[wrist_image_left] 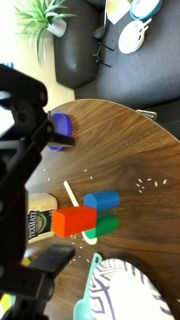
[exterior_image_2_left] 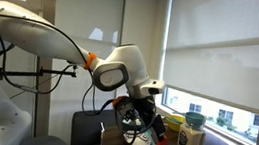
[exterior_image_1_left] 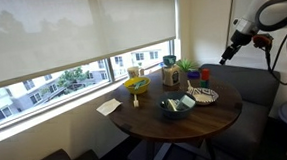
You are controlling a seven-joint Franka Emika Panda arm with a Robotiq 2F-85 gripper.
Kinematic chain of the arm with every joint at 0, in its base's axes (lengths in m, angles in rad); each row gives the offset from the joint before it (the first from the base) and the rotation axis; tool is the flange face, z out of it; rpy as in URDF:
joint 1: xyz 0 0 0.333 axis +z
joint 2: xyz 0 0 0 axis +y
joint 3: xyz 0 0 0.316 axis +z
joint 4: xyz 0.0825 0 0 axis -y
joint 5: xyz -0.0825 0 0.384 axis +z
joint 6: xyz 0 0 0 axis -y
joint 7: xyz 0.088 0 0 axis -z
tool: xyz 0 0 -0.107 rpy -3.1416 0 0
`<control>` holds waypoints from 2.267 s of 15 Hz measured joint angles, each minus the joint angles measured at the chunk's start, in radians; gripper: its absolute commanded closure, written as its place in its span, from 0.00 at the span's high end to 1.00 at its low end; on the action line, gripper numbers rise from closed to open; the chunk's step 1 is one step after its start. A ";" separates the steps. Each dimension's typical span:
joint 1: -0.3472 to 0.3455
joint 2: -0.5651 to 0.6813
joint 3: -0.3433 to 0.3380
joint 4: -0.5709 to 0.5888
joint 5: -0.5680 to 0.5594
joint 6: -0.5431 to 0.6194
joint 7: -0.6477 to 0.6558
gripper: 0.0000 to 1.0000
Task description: Pick up the orange rectangular block and put it in the blue bowl
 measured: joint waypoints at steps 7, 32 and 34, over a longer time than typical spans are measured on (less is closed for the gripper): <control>0.054 0.141 0.004 0.151 0.105 -0.036 -0.015 1.00; 0.050 0.351 0.068 0.285 0.094 -0.112 0.037 0.08; 0.050 0.302 0.076 0.274 0.058 -0.082 0.025 0.08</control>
